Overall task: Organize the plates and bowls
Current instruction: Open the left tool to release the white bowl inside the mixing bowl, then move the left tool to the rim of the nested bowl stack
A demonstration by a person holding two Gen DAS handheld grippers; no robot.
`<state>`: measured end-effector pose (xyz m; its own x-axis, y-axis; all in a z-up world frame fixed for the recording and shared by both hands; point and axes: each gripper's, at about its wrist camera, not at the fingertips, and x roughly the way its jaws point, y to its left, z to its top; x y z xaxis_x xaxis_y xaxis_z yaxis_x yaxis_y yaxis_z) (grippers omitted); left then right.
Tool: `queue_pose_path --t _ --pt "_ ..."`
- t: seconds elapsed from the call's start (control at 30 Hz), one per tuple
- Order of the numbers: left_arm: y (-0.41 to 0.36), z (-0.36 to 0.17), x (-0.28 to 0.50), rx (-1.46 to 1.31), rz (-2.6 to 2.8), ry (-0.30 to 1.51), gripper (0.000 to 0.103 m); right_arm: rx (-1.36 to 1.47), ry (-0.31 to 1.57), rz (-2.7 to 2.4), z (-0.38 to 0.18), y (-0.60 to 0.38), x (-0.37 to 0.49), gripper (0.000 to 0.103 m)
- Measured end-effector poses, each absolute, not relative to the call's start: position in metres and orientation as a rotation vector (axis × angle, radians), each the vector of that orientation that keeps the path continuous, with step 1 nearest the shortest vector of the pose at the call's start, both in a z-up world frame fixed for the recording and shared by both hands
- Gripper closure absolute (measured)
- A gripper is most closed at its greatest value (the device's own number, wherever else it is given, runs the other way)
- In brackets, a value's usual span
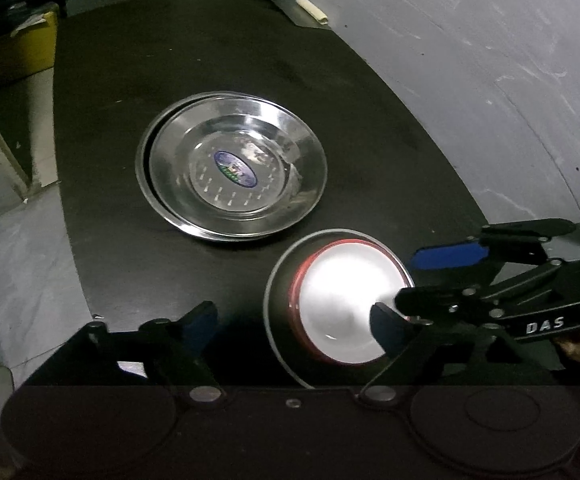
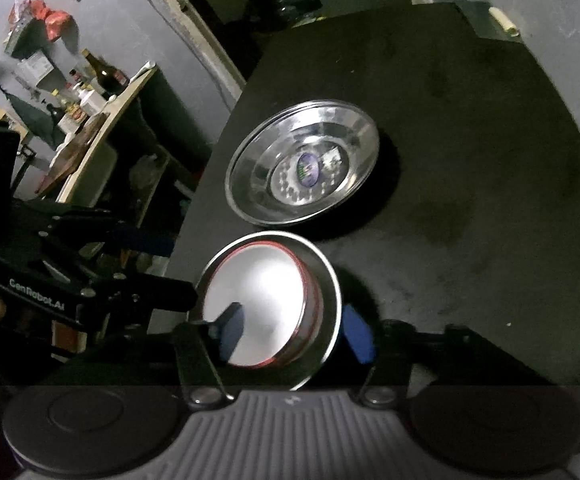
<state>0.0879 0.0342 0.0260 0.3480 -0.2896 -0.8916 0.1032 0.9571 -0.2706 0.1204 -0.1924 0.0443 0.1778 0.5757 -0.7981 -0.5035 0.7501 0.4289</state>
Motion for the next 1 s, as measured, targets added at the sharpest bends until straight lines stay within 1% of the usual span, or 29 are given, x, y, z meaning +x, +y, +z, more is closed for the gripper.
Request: queue_pose_path --t 0.03,0.07,0.1,0.13,0.17,0.2,0.27,0.77,1.0 --pt "0.035 0.027 0.088 -0.177 -0.249 1.185 0.008 0.079 1.158 0.759 0.045 -0.194 0.121 0.035" --pt "0.035 0.027 0.088 -0.175 -0.244 1.179 0.006 0.085 1.15 0.75 0.047 -0.195 0.121 0.03" --pt "0.036 0.027 0.088 -0.175 -0.242 1.176 0.003 0.088 1.143 0.742 0.048 -0.197 0.121 0.028" --pt "0.037 0.028 0.088 -0.179 -0.241 1.173 0.001 0.089 1.137 0.735 0.049 -0.197 0.121 0.023" --pt "0.038 0.028 0.088 -0.185 -0.238 1.171 0.001 0.088 1.129 0.726 0.051 -0.198 0.12 0.015" --pt "0.038 0.027 0.089 -0.189 -0.235 1.17 0.001 0.086 1.123 0.72 0.051 -0.199 0.121 0.012" --pt "0.039 0.026 0.089 -0.194 -0.235 1.163 0.001 0.079 1.112 0.703 0.053 -0.199 0.12 0.001" --pt "0.059 0.024 0.082 -0.249 -0.169 1.081 0.001 -0.022 1.006 0.492 0.061 -0.206 0.117 0.0" --pt "0.077 0.016 0.078 -0.252 -0.098 1.111 0.001 -0.017 1.092 0.366 0.046 -0.215 0.123 0.0"
